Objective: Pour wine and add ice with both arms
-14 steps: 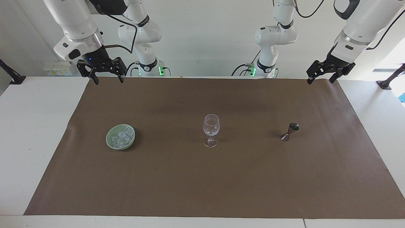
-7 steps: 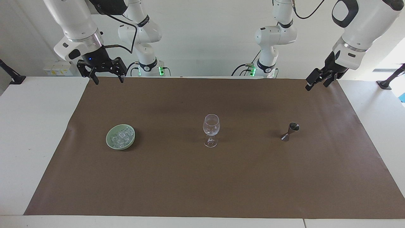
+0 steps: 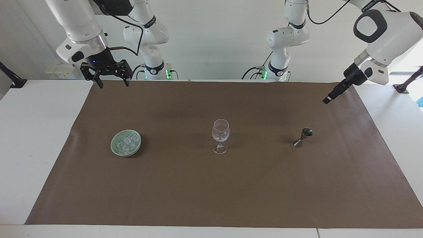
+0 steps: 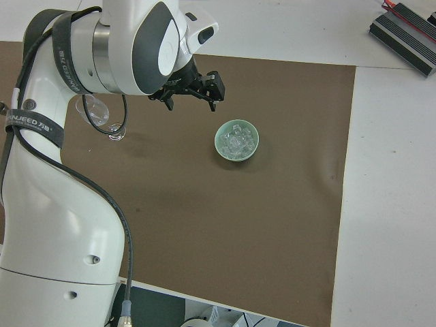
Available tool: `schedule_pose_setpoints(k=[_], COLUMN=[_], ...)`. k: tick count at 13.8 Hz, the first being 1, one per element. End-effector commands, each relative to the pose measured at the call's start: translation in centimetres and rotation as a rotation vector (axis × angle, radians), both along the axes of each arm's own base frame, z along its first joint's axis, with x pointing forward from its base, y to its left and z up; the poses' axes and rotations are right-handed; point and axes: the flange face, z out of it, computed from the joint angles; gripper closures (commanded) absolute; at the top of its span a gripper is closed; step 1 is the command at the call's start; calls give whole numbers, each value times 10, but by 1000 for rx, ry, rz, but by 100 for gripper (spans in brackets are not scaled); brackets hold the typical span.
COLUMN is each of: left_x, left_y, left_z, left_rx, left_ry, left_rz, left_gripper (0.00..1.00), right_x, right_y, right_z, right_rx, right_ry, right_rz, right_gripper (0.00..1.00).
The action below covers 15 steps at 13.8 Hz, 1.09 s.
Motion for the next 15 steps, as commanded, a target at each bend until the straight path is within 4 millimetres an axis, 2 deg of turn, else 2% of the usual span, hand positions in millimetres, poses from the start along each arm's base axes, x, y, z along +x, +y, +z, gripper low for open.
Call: schedule_pose_setpoints(k=[1, 4, 9, 11, 15], left_x=[-14, -18, -32, -42, -57], left_y=[12, 27, 33, 43, 42], left_z=[-21, -48, -100, -121, -155], left_rx=[-69, -137, -307, -381, -494], left_ry=[41, 114, 177, 210, 226], left_rz=[207, 439, 698, 783, 938], left_gripper=[0, 0, 0, 0, 0], right_x=[-6, -6, -6, -6, -6], right_y=[-2, -2, -2, -2, -2], right_z=[3, 2, 2, 3, 3], right_rx=[-7, -7, -7, -7, -7], right_ry=[5, 7, 7, 5, 5], right_rz=[23, 23, 23, 23, 23], right_gripper=[0, 0, 0, 0, 0])
